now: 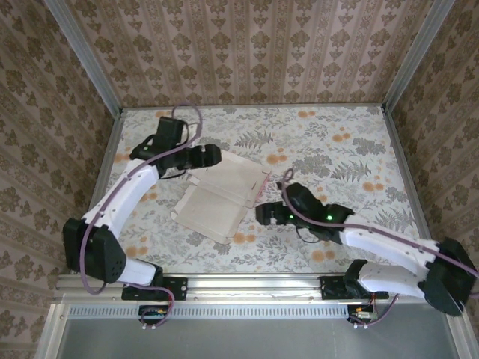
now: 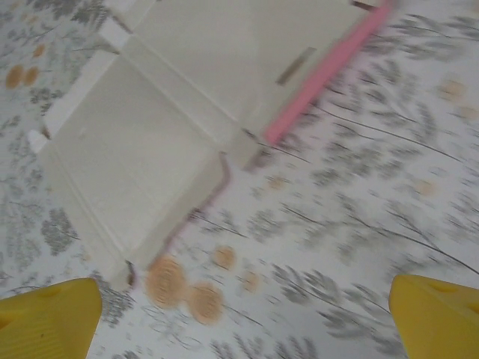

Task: Fold the paper box

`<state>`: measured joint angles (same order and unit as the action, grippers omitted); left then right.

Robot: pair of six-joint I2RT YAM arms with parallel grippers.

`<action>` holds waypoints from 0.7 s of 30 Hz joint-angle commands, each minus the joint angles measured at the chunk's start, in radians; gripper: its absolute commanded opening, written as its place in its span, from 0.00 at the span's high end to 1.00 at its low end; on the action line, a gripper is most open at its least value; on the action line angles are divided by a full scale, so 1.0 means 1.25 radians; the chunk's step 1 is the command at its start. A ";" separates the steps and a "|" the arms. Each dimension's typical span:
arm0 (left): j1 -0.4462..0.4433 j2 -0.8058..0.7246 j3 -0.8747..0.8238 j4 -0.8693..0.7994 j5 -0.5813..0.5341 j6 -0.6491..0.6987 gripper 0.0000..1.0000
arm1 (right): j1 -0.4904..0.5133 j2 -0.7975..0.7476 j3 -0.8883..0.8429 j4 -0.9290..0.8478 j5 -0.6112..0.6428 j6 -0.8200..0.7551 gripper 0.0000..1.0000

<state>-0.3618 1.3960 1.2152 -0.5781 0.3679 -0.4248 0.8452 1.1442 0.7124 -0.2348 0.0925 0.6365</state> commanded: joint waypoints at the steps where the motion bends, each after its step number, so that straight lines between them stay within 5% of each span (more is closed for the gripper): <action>1: 0.056 -0.076 -0.074 0.051 0.060 0.028 0.01 | 0.038 0.114 0.090 0.112 -0.035 0.009 0.00; 10: 0.216 -0.214 -0.227 0.118 0.131 -0.001 0.00 | 0.099 0.426 0.294 0.192 -0.146 0.038 0.00; 21: 0.245 -0.255 -0.287 0.174 0.127 -0.018 0.00 | 0.138 0.555 0.331 0.144 -0.159 0.096 0.00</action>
<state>-0.0635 1.0908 0.8726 -0.4015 0.5064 -0.4274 1.0134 1.8179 1.1027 -0.0139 -0.0921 0.7227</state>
